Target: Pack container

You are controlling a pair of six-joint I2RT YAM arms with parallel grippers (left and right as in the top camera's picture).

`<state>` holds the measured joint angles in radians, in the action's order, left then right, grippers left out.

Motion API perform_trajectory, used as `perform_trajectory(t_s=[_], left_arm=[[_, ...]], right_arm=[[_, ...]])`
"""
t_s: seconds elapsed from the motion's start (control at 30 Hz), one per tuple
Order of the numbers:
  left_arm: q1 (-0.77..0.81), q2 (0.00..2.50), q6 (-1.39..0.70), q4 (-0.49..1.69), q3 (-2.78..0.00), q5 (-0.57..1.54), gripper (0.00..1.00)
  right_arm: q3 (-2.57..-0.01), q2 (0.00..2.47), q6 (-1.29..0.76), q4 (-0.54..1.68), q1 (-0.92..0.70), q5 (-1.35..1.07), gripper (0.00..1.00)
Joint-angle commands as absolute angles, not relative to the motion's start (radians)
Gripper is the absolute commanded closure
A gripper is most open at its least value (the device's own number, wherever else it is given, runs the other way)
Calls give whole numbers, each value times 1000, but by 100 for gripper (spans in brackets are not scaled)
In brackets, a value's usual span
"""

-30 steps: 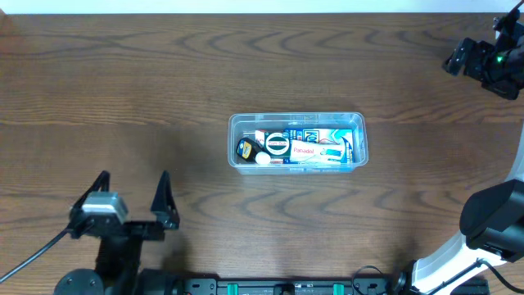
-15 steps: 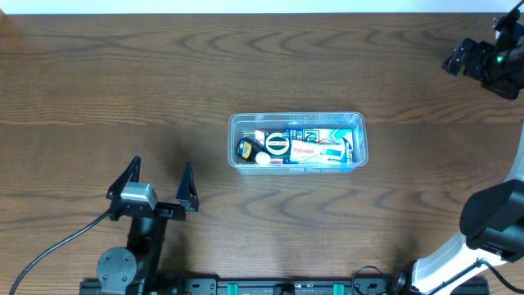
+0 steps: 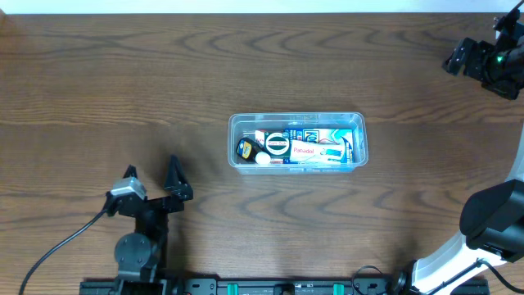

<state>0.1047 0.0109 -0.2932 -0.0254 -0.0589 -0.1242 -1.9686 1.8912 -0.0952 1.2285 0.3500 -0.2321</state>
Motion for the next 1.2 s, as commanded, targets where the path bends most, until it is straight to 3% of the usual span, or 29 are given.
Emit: perform_trajectory(t_s=[0.0, 0.33, 0.6, 1.17], left_arm=[[98, 2, -308, -62, -10, -147, 2], [98, 2, -212, 44, -4, -203, 2], [99, 2, 4, 67, -4, -82, 2], [98, 2, 55, 71, -4, -59, 2]], right_arm=[[-1982, 1867, -100, 1226, 354, -236, 1], [-1982, 1867, -100, 1226, 354, -236, 1], [-1982, 1867, -100, 1226, 354, -236, 1], [-1982, 1867, -100, 1226, 354, -236, 1]])
